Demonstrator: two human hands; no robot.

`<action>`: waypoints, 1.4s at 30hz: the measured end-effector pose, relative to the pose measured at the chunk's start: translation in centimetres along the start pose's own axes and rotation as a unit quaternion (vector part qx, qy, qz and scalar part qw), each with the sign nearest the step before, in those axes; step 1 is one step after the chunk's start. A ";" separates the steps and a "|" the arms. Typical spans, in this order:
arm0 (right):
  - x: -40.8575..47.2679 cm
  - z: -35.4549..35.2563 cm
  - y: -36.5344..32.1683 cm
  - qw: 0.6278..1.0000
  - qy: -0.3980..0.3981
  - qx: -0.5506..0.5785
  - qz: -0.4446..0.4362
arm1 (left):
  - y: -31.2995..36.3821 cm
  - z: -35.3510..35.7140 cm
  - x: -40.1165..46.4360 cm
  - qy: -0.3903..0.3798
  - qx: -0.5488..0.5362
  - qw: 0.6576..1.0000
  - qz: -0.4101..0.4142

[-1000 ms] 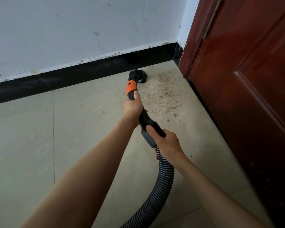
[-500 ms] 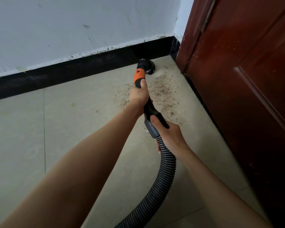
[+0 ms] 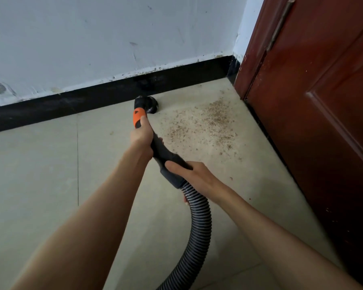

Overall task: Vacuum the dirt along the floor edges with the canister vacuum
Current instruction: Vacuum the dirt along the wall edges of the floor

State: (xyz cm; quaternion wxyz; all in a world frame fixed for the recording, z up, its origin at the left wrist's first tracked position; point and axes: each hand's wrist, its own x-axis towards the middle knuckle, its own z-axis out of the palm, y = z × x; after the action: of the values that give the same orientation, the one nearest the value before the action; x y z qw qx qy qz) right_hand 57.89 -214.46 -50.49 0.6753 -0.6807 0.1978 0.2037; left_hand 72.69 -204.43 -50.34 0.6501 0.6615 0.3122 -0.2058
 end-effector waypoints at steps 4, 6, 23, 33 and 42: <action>-0.8 0.9 1.2 0.999 -0.018 -0.041 -0.013 | -2.8 -1.6 -0.6 0.014 -0.016 1.000 0.001; -1.0 1.2 1.3 0.999 -0.009 -0.050 -0.009 | -3.6 -1.8 -0.9 0.013 -0.029 1.000 -0.001; -2.0 -1.1 2.6 0.982 0.178 0.027 0.060 | -4.4 4.9 -3.1 -0.074 0.067 0.994 0.042; -1.9 -4.3 3.0 0.953 0.285 0.083 0.066 | -4.1 10.7 -4.1 -0.147 0.134 0.978 0.065; -1.2 -3.6 2.0 0.974 0.217 0.034 0.051 | -3.2 8.5 -3.0 -0.122 0.100 0.987 0.028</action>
State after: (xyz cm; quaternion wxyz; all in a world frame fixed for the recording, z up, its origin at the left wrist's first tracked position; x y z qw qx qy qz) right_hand 55.81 -218.11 -51.54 0.6274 -0.6746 0.3810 0.0784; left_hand 69.50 -213.40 -51.23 0.6198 0.7013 0.1898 -0.2967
